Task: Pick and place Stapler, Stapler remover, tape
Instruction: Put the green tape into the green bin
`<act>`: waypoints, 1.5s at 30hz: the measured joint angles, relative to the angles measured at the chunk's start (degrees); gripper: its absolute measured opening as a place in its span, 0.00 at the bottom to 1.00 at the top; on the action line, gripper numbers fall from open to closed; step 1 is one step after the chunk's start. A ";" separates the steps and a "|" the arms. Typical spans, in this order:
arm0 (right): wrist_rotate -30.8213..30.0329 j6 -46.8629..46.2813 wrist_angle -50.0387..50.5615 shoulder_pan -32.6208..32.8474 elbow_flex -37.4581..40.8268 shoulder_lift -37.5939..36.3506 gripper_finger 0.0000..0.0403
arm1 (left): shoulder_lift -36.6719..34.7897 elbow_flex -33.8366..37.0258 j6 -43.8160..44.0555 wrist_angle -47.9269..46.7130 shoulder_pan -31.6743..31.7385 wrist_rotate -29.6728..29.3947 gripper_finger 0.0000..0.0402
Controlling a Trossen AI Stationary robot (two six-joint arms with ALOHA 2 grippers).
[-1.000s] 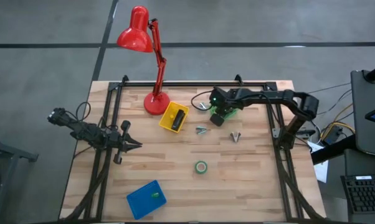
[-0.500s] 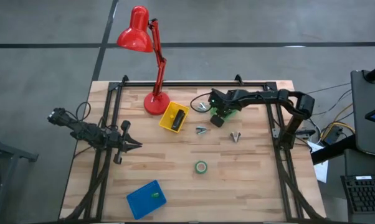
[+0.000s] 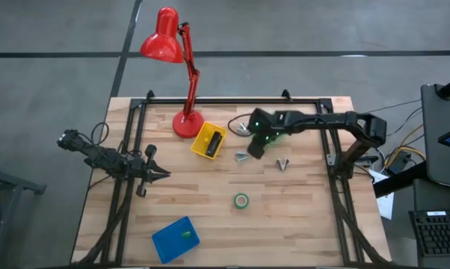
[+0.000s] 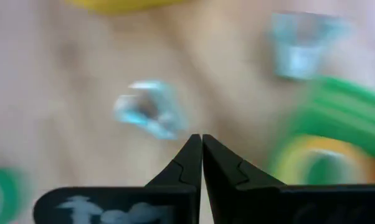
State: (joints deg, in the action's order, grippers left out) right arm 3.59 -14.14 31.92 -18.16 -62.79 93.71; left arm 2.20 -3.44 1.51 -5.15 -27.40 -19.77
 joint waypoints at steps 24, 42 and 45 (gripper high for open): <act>-8.93 -6.44 -20.98 34.05 0.44 3.68 0.36 | 0.00 0.00 0.00 0.02 0.02 -0.01 0.09; -6.82 -8.60 -24.70 39.77 0.36 11.19 0.45 | 0.00 0.00 0.00 0.02 0.00 0.00 0.09; -6.82 -8.32 -23.93 39.77 0.33 12.06 0.43 | 0.00 0.00 0.00 0.02 0.00 0.00 0.09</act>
State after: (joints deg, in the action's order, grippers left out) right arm -3.22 -22.46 7.99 21.61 -62.46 105.77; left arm 2.20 -3.44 1.52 -5.13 -27.40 -19.77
